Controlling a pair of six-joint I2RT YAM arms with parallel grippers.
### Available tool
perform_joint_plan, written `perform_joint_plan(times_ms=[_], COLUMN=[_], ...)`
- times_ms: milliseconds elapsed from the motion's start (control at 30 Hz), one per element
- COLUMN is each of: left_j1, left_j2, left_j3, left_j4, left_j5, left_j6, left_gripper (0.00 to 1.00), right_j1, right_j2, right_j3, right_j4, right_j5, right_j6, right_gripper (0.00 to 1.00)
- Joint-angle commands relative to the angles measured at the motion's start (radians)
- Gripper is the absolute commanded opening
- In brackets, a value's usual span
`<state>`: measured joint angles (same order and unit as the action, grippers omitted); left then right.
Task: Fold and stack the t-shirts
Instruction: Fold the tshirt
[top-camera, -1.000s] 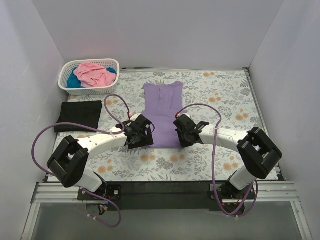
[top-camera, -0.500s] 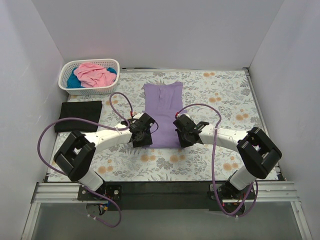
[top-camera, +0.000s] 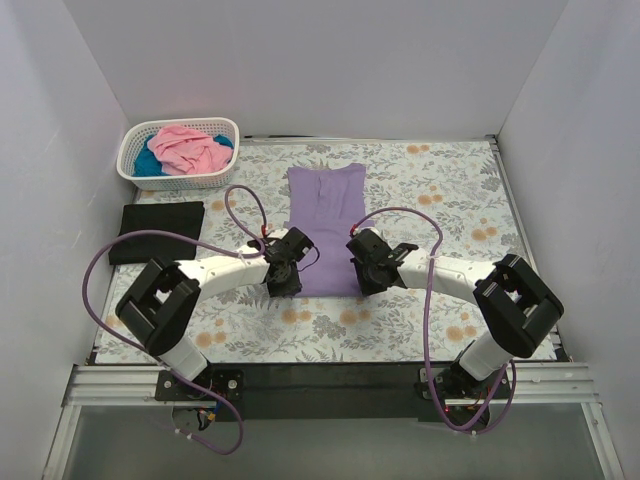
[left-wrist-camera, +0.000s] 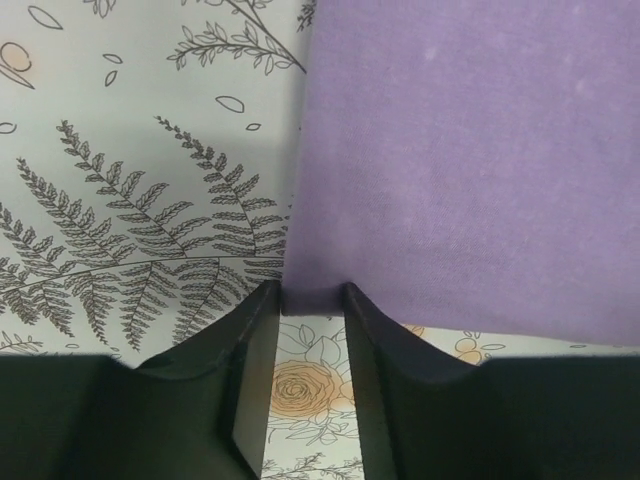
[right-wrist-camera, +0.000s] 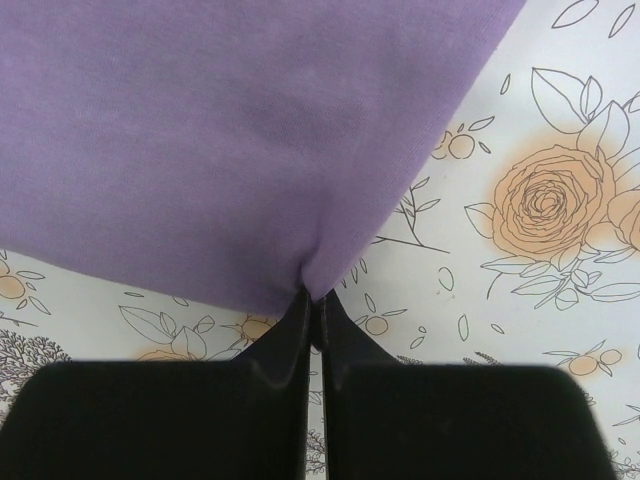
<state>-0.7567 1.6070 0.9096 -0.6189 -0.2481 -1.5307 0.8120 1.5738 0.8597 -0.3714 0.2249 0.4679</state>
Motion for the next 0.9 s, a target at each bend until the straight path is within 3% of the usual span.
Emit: perform_joint_plan(times_ms=[0, 100, 200, 267, 400, 567, 733, 867], left_j1=[-0.006, -0.009, -0.01, -0.01, -0.018, -0.095, -0.332, -0.562], left_j2=[0.047, 0.059, 0.059, 0.059, 0.047, -0.053, -0.211, -0.303], left_j3=[0.0, -0.009, -0.014, -0.015, -0.006, -0.02, -0.07, -0.135], left_j4=[-0.016, -0.015, -0.015, -0.018, -0.039, -0.188, -0.414, -0.487], left_j5=[-0.019, -0.01, 0.0, 0.004, 0.012, 0.038, 0.11, 0.202], left_j6=[-0.017, -0.019, -0.019, -0.019, -0.014, -0.066, -0.245, -0.535], left_gripper=[0.28, 0.23, 0.06, 0.0, 0.0, 0.0, 0.0, 0.0], right_j1=[0.006, 0.004, 0.004, 0.006, 0.016, 0.075, 0.257, 0.415], right_j2=[0.077, 0.074, 0.078, 0.078, 0.051, -0.038, -0.273, -0.427], right_j3=[-0.057, -0.059, -0.059, -0.056, -0.048, -0.07, -0.211, -0.301], right_j4=[-0.066, -0.066, -0.063, -0.061, -0.08, -0.2, -0.283, -0.331], right_j5=[0.005, 0.005, 0.001, -0.002, -0.028, -0.07, -0.215, -0.335], right_j6=[-0.008, -0.006, -0.008, -0.014, -0.023, 0.004, 0.175, 0.331], right_gripper=[0.01, 0.01, 0.01, 0.01, 0.01, 0.01, 0.01, 0.01])
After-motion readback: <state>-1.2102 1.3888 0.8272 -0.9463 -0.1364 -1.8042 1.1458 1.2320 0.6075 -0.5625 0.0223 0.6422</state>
